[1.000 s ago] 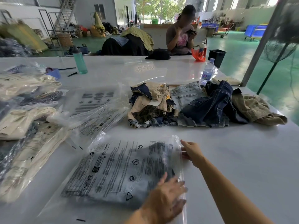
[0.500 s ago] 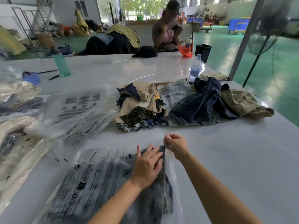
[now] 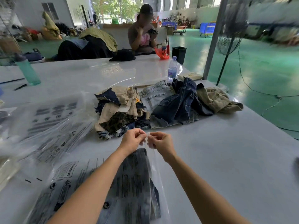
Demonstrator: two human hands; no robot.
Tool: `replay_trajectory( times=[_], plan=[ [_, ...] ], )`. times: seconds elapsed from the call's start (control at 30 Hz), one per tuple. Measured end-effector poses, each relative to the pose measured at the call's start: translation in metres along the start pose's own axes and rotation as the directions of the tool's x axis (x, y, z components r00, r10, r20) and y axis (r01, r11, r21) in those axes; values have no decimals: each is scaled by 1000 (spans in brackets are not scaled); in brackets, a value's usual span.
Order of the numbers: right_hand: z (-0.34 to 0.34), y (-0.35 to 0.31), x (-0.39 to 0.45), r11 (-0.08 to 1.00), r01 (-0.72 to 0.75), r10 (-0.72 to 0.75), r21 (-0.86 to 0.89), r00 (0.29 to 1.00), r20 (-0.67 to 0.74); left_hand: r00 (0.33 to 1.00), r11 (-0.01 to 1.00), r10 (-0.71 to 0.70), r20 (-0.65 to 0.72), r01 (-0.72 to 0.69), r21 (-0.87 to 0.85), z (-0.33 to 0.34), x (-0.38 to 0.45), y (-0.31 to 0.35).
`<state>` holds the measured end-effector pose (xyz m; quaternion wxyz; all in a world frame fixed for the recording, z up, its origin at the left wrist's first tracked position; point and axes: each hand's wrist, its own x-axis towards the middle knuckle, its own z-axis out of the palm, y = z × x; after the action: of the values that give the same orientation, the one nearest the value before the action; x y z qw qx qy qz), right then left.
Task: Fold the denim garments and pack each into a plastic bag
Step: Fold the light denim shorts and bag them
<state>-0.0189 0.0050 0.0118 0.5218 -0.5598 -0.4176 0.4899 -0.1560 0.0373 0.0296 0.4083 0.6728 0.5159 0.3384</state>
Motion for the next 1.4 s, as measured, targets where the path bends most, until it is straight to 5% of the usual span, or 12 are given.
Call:
replay_trajectory(
  times=[0.3, 0.6, 0.8, 0.9, 1.03, 1.1, 1.17, 1.27, 1.4],
  plan=[
    [4, -10, -12, 984, 52, -57, -171, 998, -28, 1000, 999, 30, 0, -30, 44, 2, -5, 1],
    [-24, 7, -90, 920, -36, 106, -390, 982, 159, 969, 997, 76, -236, -71, 28, -14, -8, 9],
    [-80, 34, -182, 761, -156, 325, -630, 932, 163, 860, 999, -33, -509, 16, -36, -27, 0, 12],
    [-96, 32, -203, 737, -165, 311, -656, 944, 113, 803, 992, -128, -582, 109, -67, -20, -2, 14],
    [-96, 23, -189, 658, -42, 368, -752, 889, 272, 879, 950, -72, -471, 204, 236, 4, -15, 27],
    [-101, 28, -176, 651, -32, 348, -759, 901, 260, 960, 812, -16, -280, 176, 556, 18, -36, 25],
    [-106, 31, -163, 660, -54, 337, -749, 913, 231, 989, 624, -126, -73, 136, 770, 40, -70, 13],
    [-106, 25, -139, 642, -8, 216, -767, 961, 171, 933, 489, -356, 50, 140, 861, 76, -125, -14],
    [-86, 10, -111, 566, 156, 22, -810, 979, 204, 958, 465, -274, 82, 57, 884, 86, -157, -39]
  ],
)
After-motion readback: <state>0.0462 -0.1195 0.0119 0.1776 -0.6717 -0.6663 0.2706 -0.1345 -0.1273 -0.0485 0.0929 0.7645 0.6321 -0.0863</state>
